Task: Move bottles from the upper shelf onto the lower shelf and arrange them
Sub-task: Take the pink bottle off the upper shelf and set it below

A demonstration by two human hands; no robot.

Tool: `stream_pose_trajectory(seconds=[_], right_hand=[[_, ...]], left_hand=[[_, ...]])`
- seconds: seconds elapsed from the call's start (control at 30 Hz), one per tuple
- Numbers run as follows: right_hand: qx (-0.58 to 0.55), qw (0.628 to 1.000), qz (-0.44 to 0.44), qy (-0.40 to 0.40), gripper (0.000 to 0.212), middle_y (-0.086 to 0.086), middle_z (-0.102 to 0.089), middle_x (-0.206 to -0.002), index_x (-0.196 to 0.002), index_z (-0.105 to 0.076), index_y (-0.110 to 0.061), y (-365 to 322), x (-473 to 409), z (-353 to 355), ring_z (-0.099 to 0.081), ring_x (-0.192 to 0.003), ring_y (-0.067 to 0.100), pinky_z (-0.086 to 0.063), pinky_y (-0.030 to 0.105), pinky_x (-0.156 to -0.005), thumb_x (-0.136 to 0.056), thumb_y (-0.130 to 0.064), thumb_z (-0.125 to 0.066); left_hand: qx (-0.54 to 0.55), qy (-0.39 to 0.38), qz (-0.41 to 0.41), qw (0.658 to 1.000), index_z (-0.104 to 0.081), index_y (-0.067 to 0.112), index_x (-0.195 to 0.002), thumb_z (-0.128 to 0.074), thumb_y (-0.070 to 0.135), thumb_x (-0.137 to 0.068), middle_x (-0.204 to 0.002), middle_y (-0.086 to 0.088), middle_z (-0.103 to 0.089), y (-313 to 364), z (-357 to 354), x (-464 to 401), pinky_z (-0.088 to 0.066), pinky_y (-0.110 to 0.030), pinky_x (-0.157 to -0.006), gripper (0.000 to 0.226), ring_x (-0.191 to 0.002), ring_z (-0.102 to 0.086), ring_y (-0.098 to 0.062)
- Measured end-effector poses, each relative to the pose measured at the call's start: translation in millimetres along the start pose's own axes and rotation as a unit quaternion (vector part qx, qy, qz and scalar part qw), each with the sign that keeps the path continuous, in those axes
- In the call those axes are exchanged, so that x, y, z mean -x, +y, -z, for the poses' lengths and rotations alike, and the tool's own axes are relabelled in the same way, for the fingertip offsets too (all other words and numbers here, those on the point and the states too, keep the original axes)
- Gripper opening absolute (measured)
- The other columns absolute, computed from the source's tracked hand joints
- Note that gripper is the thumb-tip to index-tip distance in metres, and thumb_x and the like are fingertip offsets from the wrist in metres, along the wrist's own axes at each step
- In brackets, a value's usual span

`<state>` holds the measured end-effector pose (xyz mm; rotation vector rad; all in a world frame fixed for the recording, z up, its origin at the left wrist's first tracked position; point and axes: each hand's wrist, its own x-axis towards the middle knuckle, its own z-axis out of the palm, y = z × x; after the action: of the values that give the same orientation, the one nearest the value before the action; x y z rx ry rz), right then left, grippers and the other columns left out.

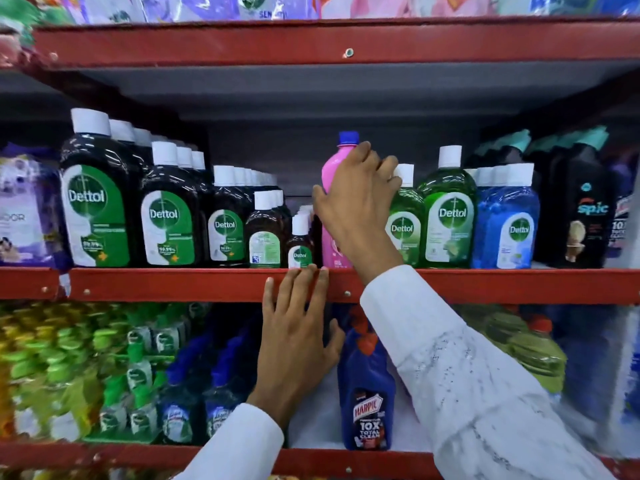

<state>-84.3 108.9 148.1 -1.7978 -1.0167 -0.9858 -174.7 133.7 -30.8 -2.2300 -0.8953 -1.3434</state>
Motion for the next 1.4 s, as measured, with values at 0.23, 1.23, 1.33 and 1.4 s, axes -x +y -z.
stream_pose_trajectory(seconds=[0.23,1.23,1.33,1.4], right_hand=[[-0.061,0.997,0.021,0.028,0.083,0.015,-0.047,-0.138,-0.146,-0.032,-0.001,1.3,4.4,-2.0,-0.052,-0.119,0.034,-0.046,0.038,-0.092,-0.083,-0.039,-0.072],[-0.258,0.964,-0.063,-0.002,0.078,0.003,-0.048,-0.127,-0.135,-0.042,-0.009,230.0,175.7,37.5,-0.043,-0.109,0.005,-0.031,0.001,-0.093,-0.076,-0.037,-0.083],[-0.254,0.962,-0.089,-0.044,0.077,0.003,-0.046,-0.129,-0.137,-0.04,-0.01,249.2,192.2,6.4,-0.044,-0.112,0.009,-0.039,0.018,-0.097,-0.078,-0.04,-0.08],[-0.249,0.961,-0.098,-0.065,0.079,0.004,-0.045,-0.131,-0.139,-0.038,-0.01,259.0,199.4,-10.8,-0.045,-0.116,0.014,-0.037,0.02,-0.098,-0.079,-0.042,-0.079]], left_hand=[[0.016,0.009,-0.005,1.0,-0.05,0.015,-0.146,-0.062,0.037,-0.08,-0.148,-0.007,-0.054,-2.2,-0.4,-1.1,-0.038,-0.059,-0.116,0.071,-0.138,-0.047,-0.028],[0.042,0.062,0.004,0.997,-0.043,0.003,-0.148,-0.043,0.012,-0.075,-0.149,-0.02,-0.047,66.7,-25.2,-8.2,-0.033,-0.057,-0.12,0.074,-0.144,-0.029,-0.038],[0.027,0.054,0.005,0.998,-0.04,0.004,-0.149,-0.049,0.003,-0.074,-0.149,-0.019,-0.045,66.1,-25.3,-9.3,-0.031,-0.056,-0.122,0.076,-0.144,-0.029,-0.038],[0.028,0.05,0.015,0.998,-0.04,0.004,-0.15,-0.049,-0.002,-0.076,-0.149,-0.019,-0.045,68.2,-25.6,-10.7,-0.03,-0.054,-0.123,0.074,-0.144,-0.031,-0.039]])
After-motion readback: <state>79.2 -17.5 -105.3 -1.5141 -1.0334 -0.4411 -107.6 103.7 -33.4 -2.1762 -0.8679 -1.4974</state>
